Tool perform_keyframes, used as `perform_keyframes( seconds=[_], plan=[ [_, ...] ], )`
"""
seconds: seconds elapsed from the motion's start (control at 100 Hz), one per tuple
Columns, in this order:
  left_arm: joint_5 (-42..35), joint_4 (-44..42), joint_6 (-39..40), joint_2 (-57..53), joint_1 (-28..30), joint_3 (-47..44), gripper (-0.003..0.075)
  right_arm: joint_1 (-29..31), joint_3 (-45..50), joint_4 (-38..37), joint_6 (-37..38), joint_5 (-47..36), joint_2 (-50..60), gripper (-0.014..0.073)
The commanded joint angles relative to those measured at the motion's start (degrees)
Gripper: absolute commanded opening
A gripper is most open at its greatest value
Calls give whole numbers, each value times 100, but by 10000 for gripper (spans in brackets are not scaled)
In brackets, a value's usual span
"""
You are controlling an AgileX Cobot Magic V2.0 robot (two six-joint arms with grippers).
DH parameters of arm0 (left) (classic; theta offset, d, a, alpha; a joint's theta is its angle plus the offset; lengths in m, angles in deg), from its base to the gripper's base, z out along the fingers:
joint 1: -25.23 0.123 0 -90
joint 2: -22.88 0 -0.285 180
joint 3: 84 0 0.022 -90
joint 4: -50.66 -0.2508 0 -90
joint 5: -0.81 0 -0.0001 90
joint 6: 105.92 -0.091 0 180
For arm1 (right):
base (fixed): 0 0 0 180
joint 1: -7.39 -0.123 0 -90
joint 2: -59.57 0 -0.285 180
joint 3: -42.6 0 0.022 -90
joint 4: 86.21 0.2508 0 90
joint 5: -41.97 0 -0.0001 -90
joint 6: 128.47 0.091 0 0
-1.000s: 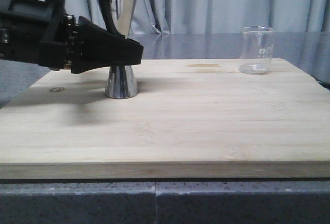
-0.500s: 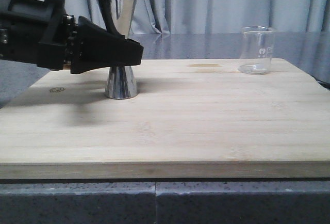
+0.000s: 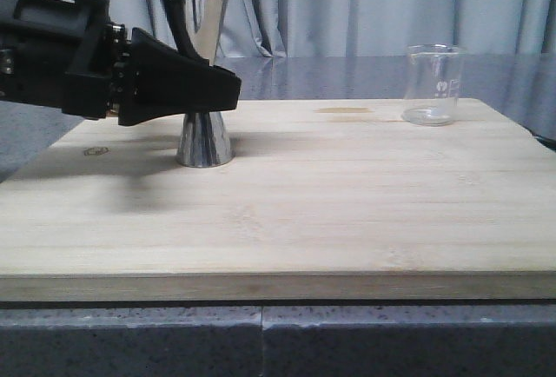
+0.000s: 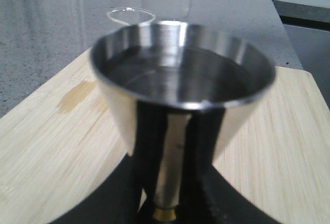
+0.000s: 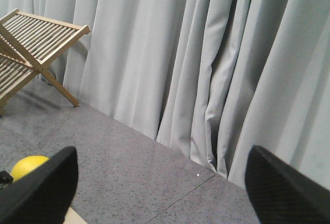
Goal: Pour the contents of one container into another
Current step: 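Open the left gripper and withdraw it from the jigger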
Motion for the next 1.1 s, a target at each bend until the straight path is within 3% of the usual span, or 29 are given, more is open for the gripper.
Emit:
perform_keyframes(
  seconds=[0.0,0.43,1.09],
  plan=[
    [405,233,8,-250,5,89,209,17,-119,225,33,-237,133,575],
    [405,233,33,-250,5,89,435,17,-119,225,33,-237,133,575],
    [405,15,300,-312,124,89,435,17,-119,225,33,-237,133,575]
  ],
)
